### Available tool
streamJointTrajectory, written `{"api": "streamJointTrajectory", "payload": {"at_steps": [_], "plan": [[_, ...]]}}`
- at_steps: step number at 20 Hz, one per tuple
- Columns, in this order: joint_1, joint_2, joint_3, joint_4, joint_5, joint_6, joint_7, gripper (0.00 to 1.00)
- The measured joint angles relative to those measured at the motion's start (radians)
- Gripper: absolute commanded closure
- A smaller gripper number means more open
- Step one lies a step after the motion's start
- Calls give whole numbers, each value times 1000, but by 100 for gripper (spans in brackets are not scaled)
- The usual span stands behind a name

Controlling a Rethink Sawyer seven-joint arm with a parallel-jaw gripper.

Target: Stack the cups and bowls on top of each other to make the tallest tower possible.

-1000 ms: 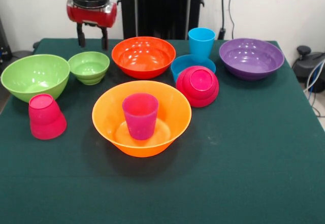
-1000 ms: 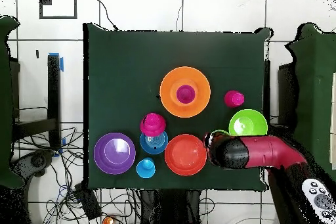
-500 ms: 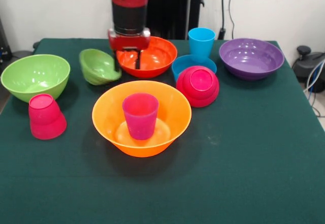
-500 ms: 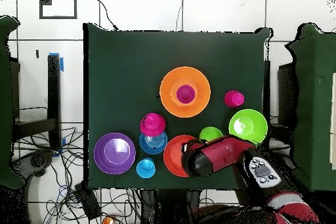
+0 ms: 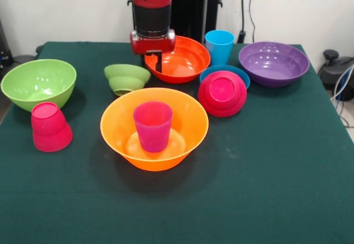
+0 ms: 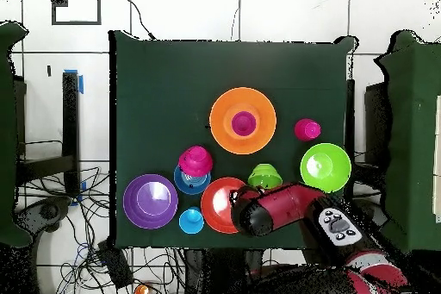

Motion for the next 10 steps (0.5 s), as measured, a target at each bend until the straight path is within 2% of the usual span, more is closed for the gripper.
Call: {"api": "streamJointTrajectory", "payload": {"at_steps": [5,10], "plan": [[-84,-48,21,39,0,0,0,100],[-132,-79,37,44,4,0,0,100]]}}
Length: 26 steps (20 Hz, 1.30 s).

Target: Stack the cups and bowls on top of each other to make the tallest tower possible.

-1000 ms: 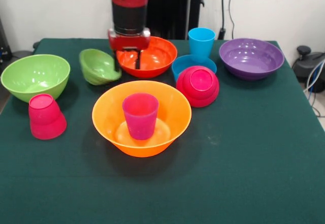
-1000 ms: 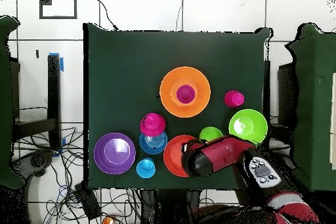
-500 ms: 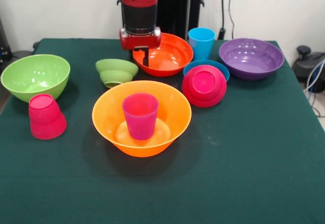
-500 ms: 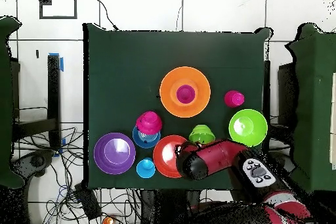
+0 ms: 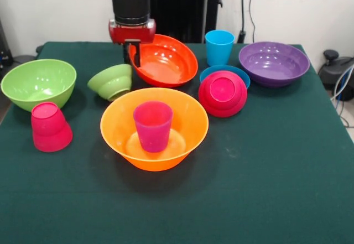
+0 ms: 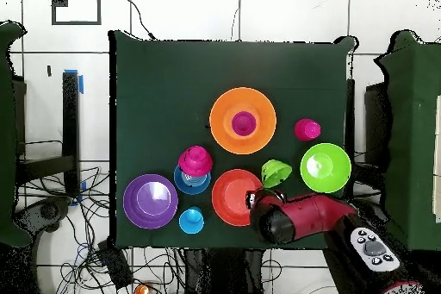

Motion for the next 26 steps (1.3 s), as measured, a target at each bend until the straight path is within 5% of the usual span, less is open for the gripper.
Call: {"api": "streamJointTrajectory", "payload": {"at_steps": [3,13,17,26], "plan": [[-21,-24,15,5,12,11,0,100],[-332,-253,310,51,290,274,-21,100],[-405,-307,403,53,358,285,-21,100],[-698,-461,814,61,648,302,-21,100]]}}
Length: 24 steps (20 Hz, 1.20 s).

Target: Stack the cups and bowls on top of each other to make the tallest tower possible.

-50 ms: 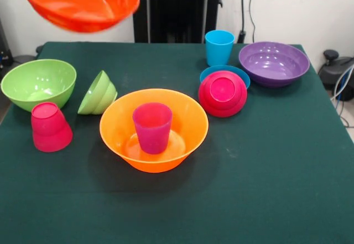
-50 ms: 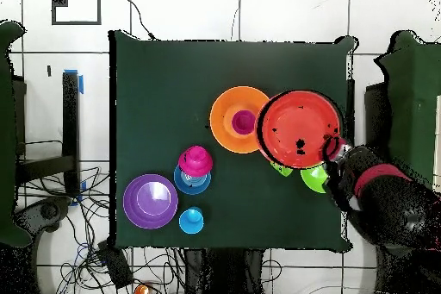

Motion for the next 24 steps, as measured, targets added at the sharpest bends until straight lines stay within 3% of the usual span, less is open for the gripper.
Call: {"api": "streamJointTrajectory", "payload": {"at_steps": [6,10,15,24], "plan": [[-122,10,216,-51,60,7,0,100],[-136,63,320,-126,57,7,0,100],[-102,120,344,-199,33,7,0,100],[82,255,235,-318,-79,7,0,100]]}}
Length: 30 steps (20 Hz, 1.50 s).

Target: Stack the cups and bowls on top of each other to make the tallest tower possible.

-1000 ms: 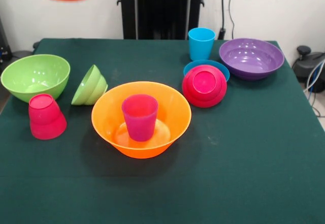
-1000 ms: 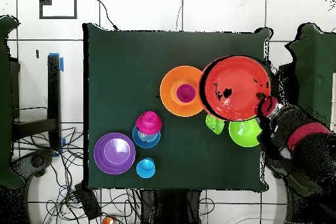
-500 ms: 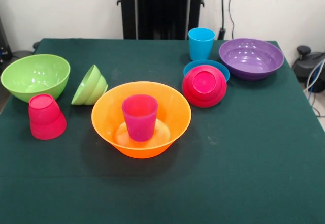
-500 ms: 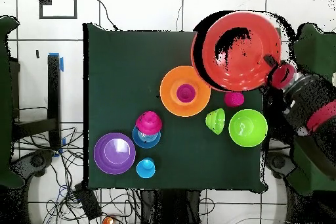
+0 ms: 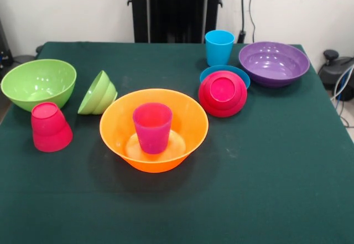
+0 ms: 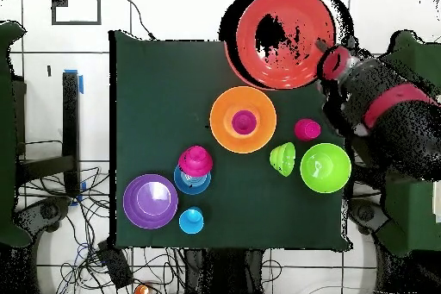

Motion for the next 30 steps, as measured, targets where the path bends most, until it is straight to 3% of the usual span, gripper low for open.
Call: {"api": "streamJointTrajectory", "payload": {"at_steps": [2,8,24,30], "plan": [[42,46,-24,-20,-34,0,0,100],[71,115,-46,-33,-69,0,0,100],[100,155,-112,-128,-94,3,0,100],[111,213,-118,-167,-83,78,0,100]]}}
